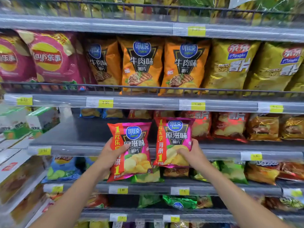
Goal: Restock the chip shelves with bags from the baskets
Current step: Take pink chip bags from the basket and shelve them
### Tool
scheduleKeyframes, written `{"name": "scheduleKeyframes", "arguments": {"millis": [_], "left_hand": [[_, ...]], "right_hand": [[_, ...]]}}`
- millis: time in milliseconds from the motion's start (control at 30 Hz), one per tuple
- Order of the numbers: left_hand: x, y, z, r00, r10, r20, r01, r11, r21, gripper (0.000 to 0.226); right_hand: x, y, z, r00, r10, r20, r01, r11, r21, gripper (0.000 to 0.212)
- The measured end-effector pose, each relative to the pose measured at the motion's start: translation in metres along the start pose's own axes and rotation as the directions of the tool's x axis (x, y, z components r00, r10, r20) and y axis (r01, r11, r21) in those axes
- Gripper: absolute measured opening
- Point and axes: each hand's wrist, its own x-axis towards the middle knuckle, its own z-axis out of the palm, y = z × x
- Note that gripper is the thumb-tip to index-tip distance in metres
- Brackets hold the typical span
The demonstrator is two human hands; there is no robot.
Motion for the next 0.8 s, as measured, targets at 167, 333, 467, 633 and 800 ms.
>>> {"name": "scheduleKeyframes", "arguments": {"millis": [167,333,467,633,800], "left_hand": [[0.023,0.005,-0.022,0.999,-0.003,0.046,0.003,1.0,0.005,0.059],[0.039,0.003,-0.031,0.999,-0.004,0.051,0.006,0.999,-0.034,0.051],[0.045,0.005,-0.036,0.996,-0.001,0.09,0.004,1.0,-0.028,0.058],[0.053,0.015,-0.046,0.994,-0.001,0.109,0.004,1.0,-0.027,0.045],[0.057,0.016,-0.05,0.989,-0.06,0.136,0.065,0.997,-0.033,0.049]], "right_hand": [[0.003,-0.028,0.017,0.999,0.016,-0.036,-0.017,0.999,-0.039,0.054],[0.014,-0.049,0.018,0.999,0.002,-0.047,-0.013,0.975,-0.224,0.085],[0.022,-0.061,0.007,0.998,0.033,0.044,-0.009,0.883,-0.469,0.1],[0.038,-0.077,-0.003,0.983,0.153,0.098,-0.073,0.827,-0.558,0.102],[0.064,-0.089,0.0,0.985,0.175,0.009,-0.149,0.863,-0.482,0.073]]}}
